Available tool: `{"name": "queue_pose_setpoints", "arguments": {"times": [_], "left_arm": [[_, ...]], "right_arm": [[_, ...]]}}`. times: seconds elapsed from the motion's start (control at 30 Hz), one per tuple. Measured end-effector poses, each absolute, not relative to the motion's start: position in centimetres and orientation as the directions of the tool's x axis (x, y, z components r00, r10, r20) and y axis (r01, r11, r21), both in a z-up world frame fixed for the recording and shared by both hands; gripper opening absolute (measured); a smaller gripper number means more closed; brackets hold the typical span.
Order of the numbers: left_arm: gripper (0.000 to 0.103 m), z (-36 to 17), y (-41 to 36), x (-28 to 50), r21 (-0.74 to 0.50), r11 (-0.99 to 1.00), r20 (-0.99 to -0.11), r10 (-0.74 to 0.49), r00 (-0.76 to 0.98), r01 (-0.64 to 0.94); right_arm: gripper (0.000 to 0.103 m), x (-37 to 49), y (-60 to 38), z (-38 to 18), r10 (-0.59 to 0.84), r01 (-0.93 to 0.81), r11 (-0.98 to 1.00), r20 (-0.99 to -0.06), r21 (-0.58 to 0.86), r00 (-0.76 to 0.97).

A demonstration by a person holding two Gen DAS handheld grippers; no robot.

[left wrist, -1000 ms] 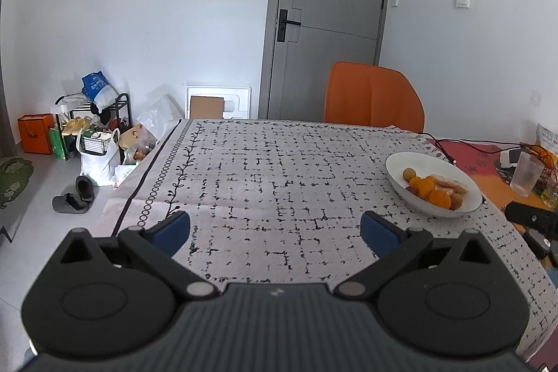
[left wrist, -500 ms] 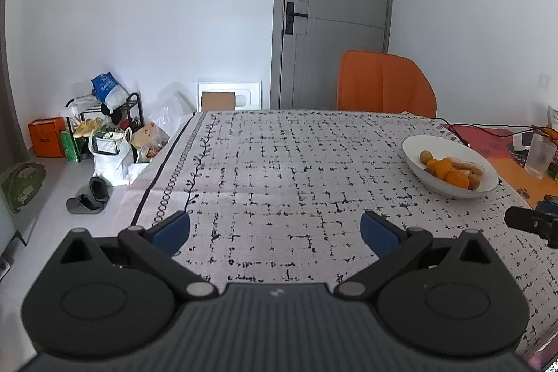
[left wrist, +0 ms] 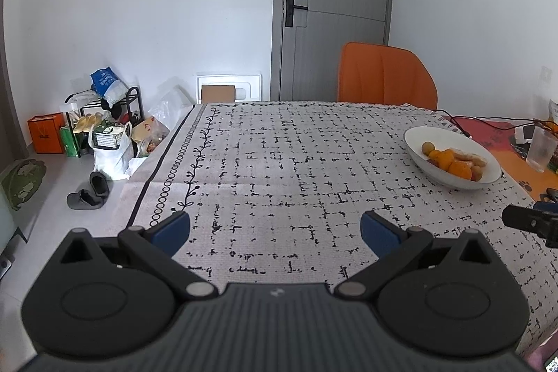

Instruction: Organize fruits

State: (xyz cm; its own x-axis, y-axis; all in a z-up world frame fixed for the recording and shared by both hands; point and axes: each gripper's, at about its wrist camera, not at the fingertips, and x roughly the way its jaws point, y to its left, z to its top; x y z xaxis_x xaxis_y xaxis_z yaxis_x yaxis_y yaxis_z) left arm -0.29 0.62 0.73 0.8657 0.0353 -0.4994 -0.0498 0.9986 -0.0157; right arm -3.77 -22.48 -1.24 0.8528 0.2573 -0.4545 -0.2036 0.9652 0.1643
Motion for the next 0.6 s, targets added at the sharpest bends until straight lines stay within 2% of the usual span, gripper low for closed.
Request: {"name": "queue_pose_setpoints", "arguments": {"times": [0.6], "left_arm": [[0.103,0.72,0.78,-0.30,-0.018,0.998,-0.497,0.039,0.867,-0.055]], "right_arm": [[0.103,-3.60,-22.76,-1.12,0.249,-0.194,0.967,-0.454,0.166,0.855]]}}
